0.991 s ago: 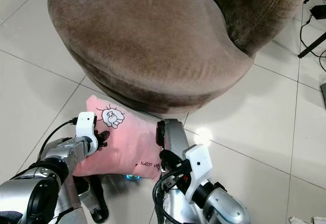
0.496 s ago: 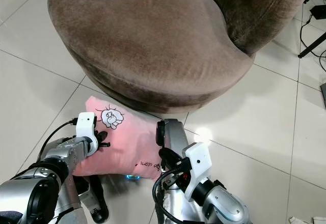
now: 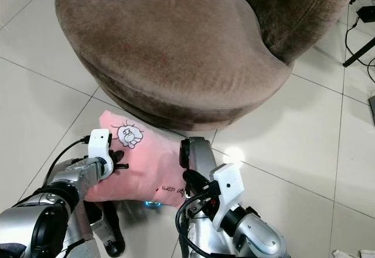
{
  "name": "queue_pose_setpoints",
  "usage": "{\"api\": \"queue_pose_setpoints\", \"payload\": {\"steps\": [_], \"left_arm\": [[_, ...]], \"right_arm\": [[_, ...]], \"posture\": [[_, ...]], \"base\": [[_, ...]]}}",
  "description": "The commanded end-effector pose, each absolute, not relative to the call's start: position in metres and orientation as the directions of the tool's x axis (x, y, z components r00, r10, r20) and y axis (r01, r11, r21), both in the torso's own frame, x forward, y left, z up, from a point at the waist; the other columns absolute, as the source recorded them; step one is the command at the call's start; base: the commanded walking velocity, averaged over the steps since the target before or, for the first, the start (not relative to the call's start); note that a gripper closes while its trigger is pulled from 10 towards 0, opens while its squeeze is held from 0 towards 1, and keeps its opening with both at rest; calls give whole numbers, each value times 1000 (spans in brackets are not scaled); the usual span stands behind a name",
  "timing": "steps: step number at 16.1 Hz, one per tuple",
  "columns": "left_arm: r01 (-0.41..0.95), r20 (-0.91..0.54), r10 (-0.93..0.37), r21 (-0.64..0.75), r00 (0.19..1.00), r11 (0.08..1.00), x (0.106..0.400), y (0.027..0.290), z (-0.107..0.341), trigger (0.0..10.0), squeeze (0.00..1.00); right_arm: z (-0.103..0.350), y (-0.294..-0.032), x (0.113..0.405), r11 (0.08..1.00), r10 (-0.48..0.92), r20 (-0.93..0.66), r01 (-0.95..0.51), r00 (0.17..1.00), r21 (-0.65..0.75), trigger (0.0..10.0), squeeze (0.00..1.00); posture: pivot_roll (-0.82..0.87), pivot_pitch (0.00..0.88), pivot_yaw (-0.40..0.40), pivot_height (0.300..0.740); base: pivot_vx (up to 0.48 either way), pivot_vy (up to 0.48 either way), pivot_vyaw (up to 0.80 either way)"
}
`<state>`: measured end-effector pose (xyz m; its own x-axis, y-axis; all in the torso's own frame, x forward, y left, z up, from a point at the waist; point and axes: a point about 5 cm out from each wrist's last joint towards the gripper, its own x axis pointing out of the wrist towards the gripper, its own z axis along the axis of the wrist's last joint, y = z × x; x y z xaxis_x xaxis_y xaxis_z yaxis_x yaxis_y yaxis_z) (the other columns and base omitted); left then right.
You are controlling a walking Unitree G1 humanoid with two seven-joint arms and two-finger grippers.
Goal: Move the pillow to the sofa from floor
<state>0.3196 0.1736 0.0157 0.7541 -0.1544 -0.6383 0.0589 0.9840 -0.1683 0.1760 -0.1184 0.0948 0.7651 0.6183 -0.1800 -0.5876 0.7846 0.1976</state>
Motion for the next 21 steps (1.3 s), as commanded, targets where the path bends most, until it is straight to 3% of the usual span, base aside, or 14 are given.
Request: {"api": "queue_pose_setpoints", "payload": {"steps": [1, 3, 5, 7, 9, 11, 16, 21], "left_arm": [[78, -649, -198, -209, 734, 975, 314, 164, 9, 0, 0], [89, -638, -214, -223, 740, 971, 315, 160, 10, 0, 0], [258, -491, -410, -348, 769, 901, 326, 132, 26, 0, 0], [359, -428, -505, -378, 750, 853, 327, 120, 32, 0, 0], [678, -153, -779, -410, 608, 610, 323, 82, 57, 0, 0], [819, 38, -859, -325, 510, 472, 317, 63, 90, 0, 0], [869, 85, -873, -180, 481, 461, 307, 61, 109, 0, 0], [864, 260, -834, 1, 486, 504, 291, 75, 182, 0, 0]], "right_arm": [[90, -125, 174, 795, 605, -200, -572, 771, 202, 10000, 0], [90, -126, 176, 799, 600, -197, -568, 776, 195, 10000, 0], [91, -130, 179, 819, 571, -191, -542, 798, 188, 10000, 0], [91, -131, 181, 827, 560, -186, -532, 807, 184, 10000, 0], [91, -139, 188, 875, 484, -187, -467, 855, 127, 10000, 0], [95, -148, 191, 903, 426, -162, -409, 890, 128, 10000, 0], [99, -151, 195, 922, 372, -108, -354, 922, 157, 10000, 0], [136, -158, 209, 955, 236, 73, -245, 969, 170, 10000, 0]], "posture": [[-296, 317, -127, 461], [-291, 310, -125, 461], [-279, 293, -111, 461], [-273, 288, -107, 461], [-244, 267, -79, 461], [-193, 244, -62, 461], [-144, 221, -38, 490], [-93, 137, -10, 530]], "base": [[0, 0, 0], [0, 0, 0], [0, 0, 0], [0, 0, 0], [0, 0, 0], [0, 0, 0], [0, 0, 0], [0, 0, 0]]}}
